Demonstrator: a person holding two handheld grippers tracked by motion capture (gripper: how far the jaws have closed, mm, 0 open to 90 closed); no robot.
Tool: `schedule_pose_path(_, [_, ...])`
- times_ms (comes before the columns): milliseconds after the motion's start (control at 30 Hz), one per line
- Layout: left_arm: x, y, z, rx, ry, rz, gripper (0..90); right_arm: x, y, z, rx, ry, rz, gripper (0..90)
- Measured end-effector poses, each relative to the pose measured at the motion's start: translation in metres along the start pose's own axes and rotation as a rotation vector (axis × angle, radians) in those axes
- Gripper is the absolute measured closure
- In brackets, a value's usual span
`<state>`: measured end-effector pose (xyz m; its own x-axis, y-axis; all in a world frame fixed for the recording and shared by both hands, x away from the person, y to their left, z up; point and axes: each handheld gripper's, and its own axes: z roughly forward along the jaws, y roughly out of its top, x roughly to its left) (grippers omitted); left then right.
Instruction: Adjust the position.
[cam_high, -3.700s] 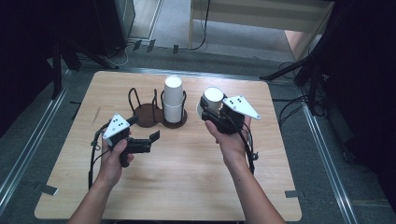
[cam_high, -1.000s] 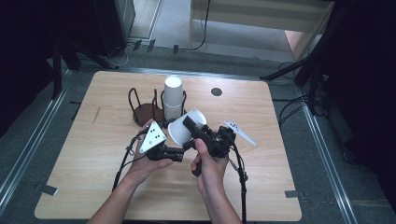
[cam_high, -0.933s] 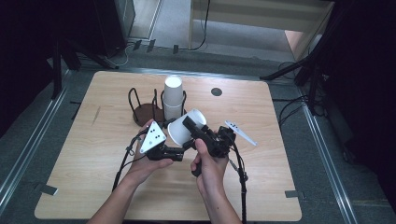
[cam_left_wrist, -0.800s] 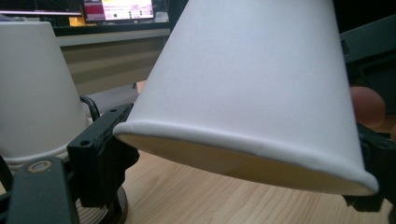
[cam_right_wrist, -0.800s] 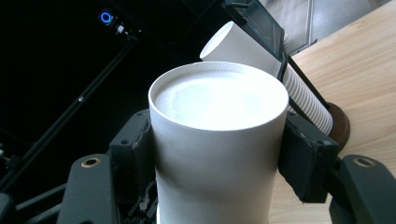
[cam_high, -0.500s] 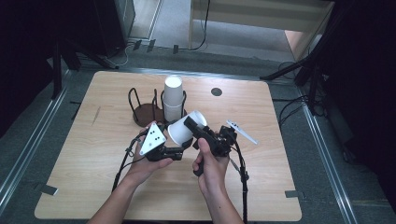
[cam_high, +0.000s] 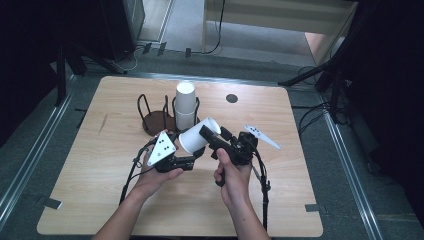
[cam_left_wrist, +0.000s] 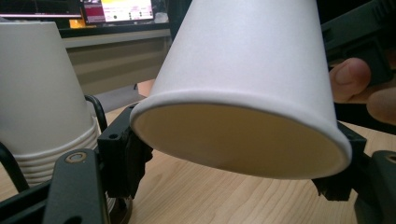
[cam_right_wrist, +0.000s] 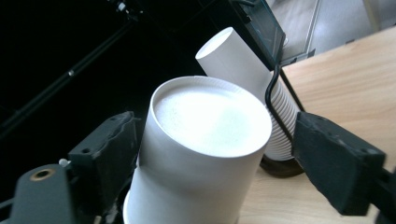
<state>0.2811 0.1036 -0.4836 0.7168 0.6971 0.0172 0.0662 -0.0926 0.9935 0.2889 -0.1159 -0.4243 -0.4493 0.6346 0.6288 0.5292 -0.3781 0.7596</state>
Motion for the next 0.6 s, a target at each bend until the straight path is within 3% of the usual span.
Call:
schedule_pose_path(367, [0.006, -0.001, -0.003, 0.035, 0.015, -0.011, 25.6, 0.006, 0.013, -0.012, 0.015, -0.040, -0.245, 13.0])
schedule_pose_path(600, [0.007, 0.000, -0.003, 0.061, 0.018, -0.006, 25.5, 0.004, 0.020, -0.020, 0.020, -0.088, -0.357, 13.4])
